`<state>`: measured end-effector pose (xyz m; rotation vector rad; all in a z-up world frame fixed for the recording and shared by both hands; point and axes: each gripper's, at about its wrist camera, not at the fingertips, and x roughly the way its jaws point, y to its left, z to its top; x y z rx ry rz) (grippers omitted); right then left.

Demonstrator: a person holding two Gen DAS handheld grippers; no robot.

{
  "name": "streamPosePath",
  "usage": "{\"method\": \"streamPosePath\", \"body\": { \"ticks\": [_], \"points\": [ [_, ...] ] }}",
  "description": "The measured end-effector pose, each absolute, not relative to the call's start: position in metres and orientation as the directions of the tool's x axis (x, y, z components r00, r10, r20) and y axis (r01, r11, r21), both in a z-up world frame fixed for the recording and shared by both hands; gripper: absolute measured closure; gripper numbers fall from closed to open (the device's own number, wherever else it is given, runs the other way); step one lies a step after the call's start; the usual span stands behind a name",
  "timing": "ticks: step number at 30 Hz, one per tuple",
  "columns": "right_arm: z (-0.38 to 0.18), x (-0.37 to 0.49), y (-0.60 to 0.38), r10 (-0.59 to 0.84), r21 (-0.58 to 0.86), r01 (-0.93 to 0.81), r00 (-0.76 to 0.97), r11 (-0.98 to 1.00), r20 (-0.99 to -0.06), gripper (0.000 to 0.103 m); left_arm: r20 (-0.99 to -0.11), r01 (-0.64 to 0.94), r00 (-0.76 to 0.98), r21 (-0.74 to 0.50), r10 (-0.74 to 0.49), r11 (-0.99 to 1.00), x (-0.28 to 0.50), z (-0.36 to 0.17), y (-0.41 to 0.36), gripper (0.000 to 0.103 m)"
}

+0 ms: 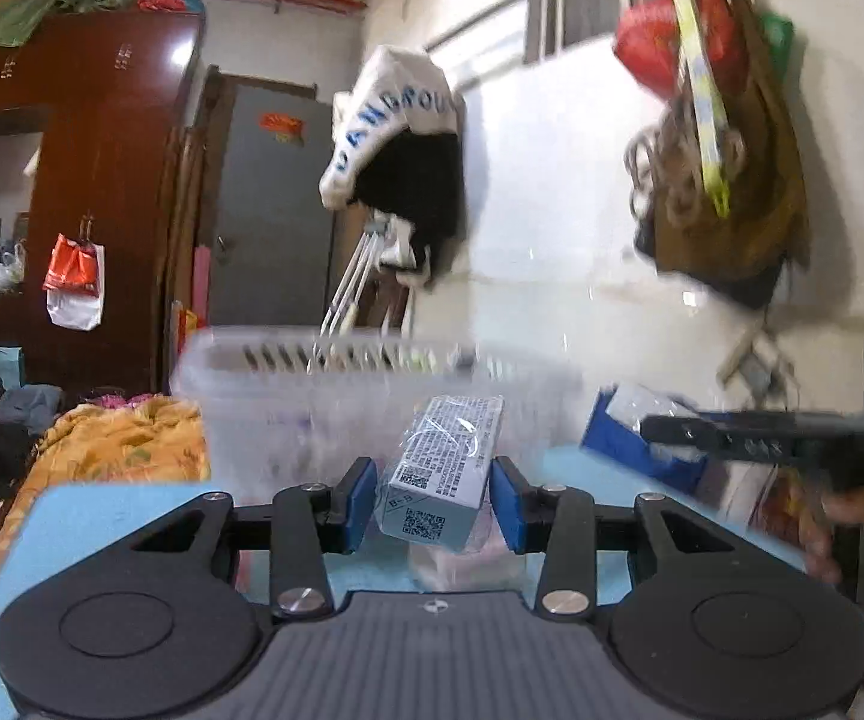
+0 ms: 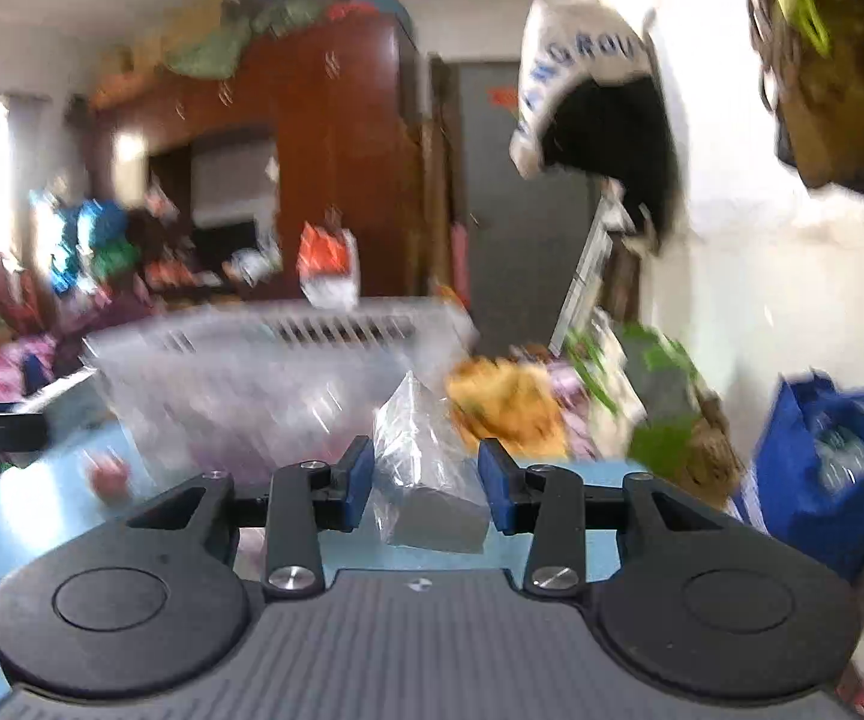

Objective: Organize objects
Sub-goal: 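Drop the medicine box into the basket with the left tool while the right tool drops the bag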

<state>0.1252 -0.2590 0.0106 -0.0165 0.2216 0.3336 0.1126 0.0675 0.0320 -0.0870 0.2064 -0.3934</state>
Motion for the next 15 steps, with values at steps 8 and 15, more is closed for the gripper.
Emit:
{"method": "streamPosePath", "body": {
  "ticks": [8, 15],
  "points": [
    [0.082, 0.186, -0.18, 0.383, -0.088, -0.415, 0.89, 0.906, -0.246, 0.061, -0.244, 0.238, 0.931, -0.156, -0.271, 0.959, 0.199, 0.103, 0.073, 0.057],
    [0.071, 0.203, -0.165, 0.375, -0.12, -0.406, 0.902, 0.906, -0.215, 0.0, -0.351, 0.153, 0.91, -0.208, -0.22, 0.966, 0.249, 0.089, 0.084, 0.02]
  ]
}}
